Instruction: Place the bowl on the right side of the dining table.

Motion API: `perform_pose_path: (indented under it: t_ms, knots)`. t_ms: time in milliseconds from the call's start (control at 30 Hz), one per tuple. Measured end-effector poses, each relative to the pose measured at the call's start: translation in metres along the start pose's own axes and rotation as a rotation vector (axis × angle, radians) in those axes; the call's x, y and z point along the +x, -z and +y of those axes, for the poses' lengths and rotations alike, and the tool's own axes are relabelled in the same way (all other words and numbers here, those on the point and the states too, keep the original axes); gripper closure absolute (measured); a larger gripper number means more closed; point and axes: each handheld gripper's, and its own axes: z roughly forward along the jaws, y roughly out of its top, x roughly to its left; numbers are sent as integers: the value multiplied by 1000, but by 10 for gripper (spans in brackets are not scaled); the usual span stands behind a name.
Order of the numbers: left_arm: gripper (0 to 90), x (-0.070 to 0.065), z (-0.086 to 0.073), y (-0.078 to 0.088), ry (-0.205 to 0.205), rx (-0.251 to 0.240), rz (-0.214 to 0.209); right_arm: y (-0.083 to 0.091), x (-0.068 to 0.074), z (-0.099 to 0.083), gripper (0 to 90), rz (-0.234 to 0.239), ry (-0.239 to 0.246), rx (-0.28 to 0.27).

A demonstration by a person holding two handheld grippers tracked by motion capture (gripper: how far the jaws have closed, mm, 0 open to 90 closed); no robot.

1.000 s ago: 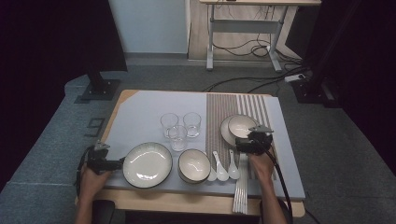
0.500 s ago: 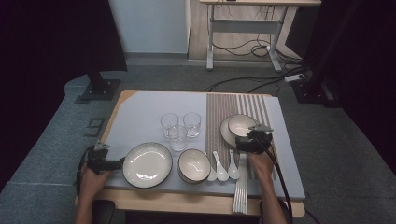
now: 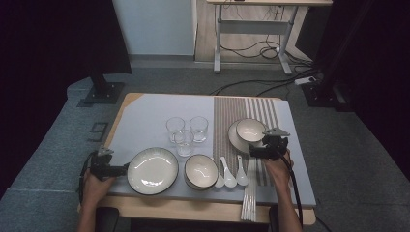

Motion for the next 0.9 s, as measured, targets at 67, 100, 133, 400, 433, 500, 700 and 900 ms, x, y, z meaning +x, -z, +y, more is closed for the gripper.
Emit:
perform_pose_path:
  t_ms: [67, 100, 133, 400, 433, 500, 700, 900]
  knots:
    - [27, 0, 0, 0, 0, 0, 0, 4, -1, 0, 24, 4, 6, 12]
    - [28, 0, 0, 0, 0, 0, 1, 7, -2, 0, 24, 7, 12, 18]
    - [28, 0, 0, 0, -1, 0, 1, 9, -2, 1, 24, 9, 14, 20]
    - [28, 0, 0, 0, -1, -1, 2, 31, -10, 0, 6, 39, 8, 26]
    - [28, 0, 0, 0, -1, -1, 2, 33, -12, -2, 5, 40, 9, 30]
    - [28, 0, 0, 0, -1, -1, 2, 36, -13, -4, 3, 42, 8, 35]
    - [28, -1, 0, 0, -2, -1, 4, 42, -21, -21, 0, 30, -9, 54]
    - [31, -1, 0, 1, -2, -3, 8, 43, -29, -44, 0, 23, -51, 50]
